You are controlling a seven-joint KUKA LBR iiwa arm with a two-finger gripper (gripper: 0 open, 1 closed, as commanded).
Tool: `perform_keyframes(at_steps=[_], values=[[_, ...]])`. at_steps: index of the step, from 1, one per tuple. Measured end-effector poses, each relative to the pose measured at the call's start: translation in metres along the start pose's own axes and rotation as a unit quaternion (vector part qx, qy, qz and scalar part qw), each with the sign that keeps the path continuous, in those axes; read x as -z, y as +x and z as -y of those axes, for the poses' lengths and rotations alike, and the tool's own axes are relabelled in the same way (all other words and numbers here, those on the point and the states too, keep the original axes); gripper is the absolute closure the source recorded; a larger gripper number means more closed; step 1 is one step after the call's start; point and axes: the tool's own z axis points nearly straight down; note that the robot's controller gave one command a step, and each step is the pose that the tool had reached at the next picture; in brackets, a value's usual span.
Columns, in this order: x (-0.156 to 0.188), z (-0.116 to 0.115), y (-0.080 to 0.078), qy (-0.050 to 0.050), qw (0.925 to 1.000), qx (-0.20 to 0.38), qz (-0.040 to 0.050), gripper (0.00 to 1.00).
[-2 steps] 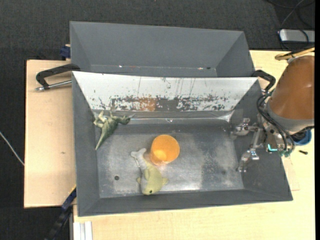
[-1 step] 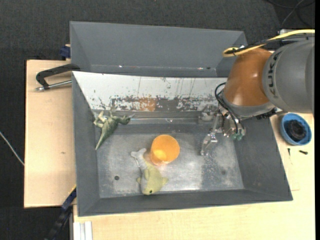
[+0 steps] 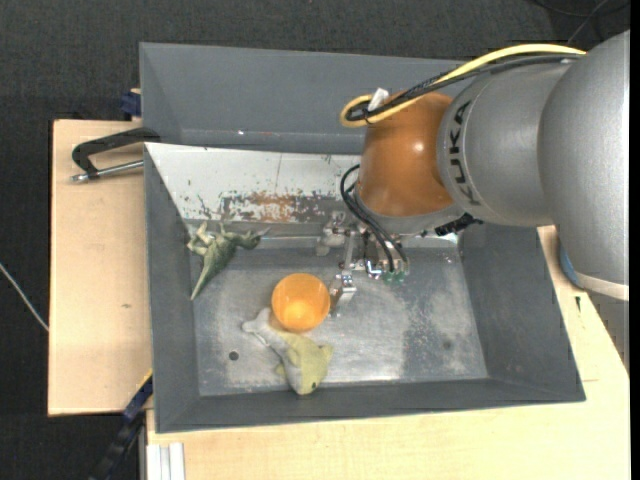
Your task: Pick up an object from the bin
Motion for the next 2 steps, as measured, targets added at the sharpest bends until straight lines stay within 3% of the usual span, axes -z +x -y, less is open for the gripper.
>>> perform_keyframes(at_steps=[1,2], values=[[0.002,-0.040,-0.007,0.001,0.9771,0.213,0.0004,0.00],[-0.030,-0.067,0.007,0.001,0.9001,0.436,-0.0021,0.00]])
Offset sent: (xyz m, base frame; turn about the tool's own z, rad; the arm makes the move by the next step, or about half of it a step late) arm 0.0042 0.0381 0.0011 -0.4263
